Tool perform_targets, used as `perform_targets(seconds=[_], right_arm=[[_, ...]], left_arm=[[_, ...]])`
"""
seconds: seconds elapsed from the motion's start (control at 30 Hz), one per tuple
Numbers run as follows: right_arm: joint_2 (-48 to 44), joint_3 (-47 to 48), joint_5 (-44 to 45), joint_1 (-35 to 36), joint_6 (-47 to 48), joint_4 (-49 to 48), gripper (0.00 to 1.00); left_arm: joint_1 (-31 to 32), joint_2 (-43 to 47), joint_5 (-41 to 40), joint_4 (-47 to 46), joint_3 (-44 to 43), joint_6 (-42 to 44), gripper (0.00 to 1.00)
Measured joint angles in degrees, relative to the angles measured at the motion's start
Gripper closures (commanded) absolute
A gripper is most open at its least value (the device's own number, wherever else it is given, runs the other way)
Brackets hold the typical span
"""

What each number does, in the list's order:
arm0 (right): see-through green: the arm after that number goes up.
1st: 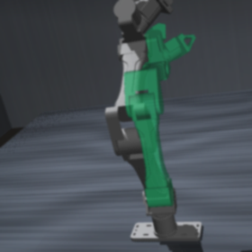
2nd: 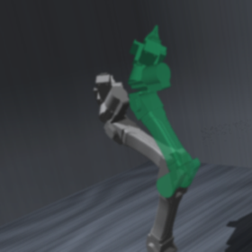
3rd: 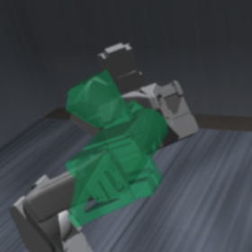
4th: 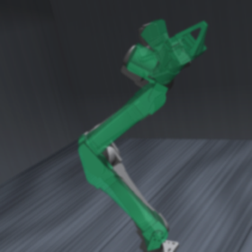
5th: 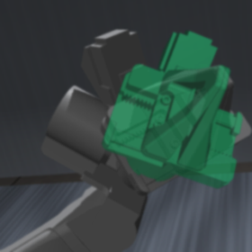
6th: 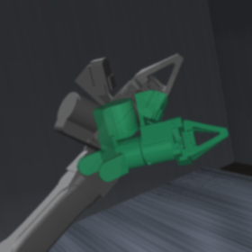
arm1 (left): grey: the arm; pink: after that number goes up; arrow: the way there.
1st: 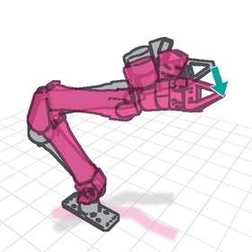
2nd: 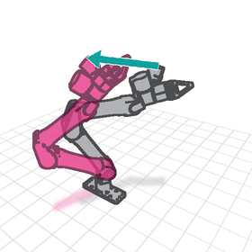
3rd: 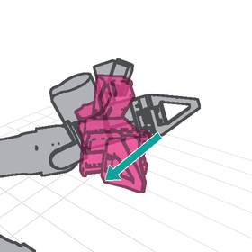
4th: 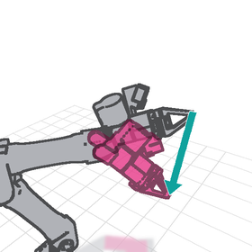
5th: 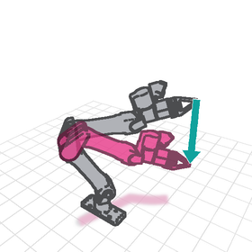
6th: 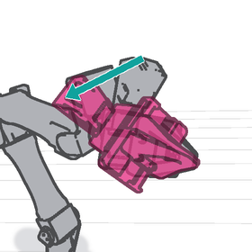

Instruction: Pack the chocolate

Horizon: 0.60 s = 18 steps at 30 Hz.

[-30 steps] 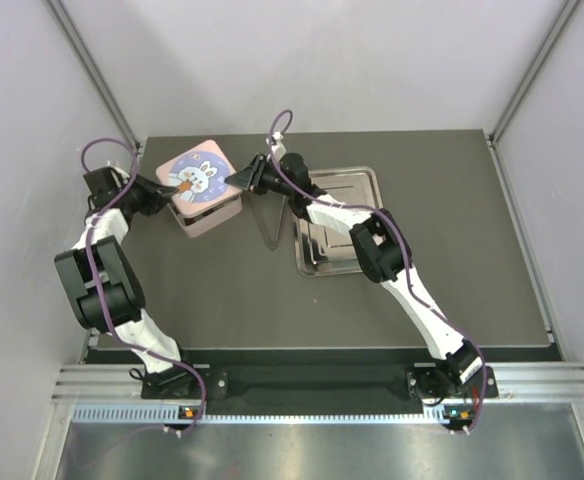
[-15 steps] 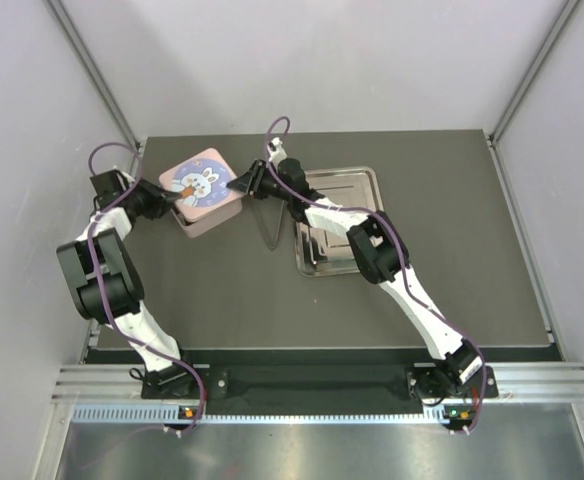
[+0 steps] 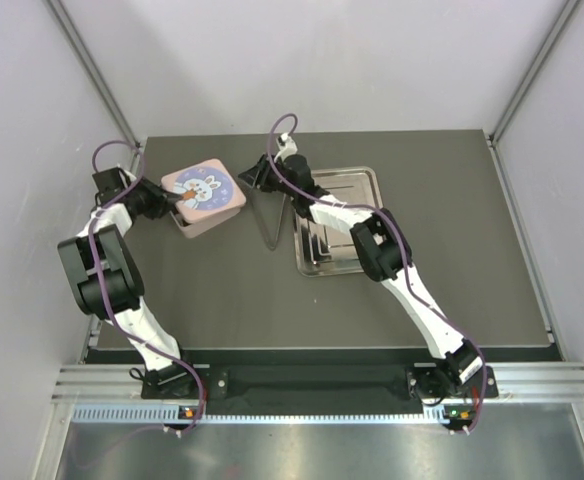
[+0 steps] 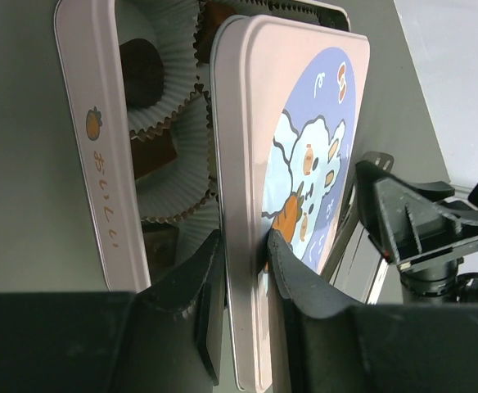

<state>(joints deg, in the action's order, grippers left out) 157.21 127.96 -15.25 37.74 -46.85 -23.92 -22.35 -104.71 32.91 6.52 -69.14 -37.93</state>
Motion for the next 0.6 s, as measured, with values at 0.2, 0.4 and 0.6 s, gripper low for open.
perform_targets(seconds=[0.2, 0.4, 0.6], right_arm=[[0.0, 0.0, 1.07, -0.92, 1.44, -0.52, 0.6], [-0.02, -0.04, 0.55, -0.83, 2.12, -0.48, 0.6], [-3.82, -4.59, 5.88, -0.55, 0.31, 5.66, 0.51]], left_arm=[[0.0, -0.04, -0.61, 1.16, -0.59, 0.61, 0.96], [0.0, -0.42, -1.31, 1.77, -1.31, 0.35, 0.93], [0.0, -1.07, -4.04, 3.61, -3.45, -0.66, 0.9]])
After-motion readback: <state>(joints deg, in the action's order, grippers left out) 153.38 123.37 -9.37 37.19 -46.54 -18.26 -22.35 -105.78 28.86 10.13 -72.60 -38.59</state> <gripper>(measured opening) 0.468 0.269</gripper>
